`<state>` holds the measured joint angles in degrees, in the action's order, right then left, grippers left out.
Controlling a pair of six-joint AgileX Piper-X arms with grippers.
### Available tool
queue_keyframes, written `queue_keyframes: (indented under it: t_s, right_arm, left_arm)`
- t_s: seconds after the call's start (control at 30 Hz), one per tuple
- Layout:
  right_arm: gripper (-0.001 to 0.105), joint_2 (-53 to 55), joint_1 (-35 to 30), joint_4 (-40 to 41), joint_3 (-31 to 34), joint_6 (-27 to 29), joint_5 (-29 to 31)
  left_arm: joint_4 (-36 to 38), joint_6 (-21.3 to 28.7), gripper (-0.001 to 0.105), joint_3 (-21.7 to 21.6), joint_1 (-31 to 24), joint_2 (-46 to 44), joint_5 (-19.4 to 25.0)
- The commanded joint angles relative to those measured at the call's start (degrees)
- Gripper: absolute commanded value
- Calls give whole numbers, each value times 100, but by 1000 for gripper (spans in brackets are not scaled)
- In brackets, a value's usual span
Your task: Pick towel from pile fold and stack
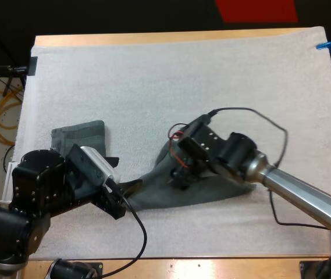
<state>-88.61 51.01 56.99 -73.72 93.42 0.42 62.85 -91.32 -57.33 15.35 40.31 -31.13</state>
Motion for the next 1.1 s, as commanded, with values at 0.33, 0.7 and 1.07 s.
queue_keyframes:
  t_s: [0.33,0.7,1.07]
  right_arm:
    - [79,299,-1302,1120,282,113,73]
    - [79,624,-2087,514,2127,9,-578]
    - [51,624,-2172,-1066,3028,-526,-969]
  left_arm:
    - [-94,24,67,-37,28,439,-47]
    - [-101,24,67,-37,28,515,-47]
    - [-101,24,67,-37,28,515,-47]
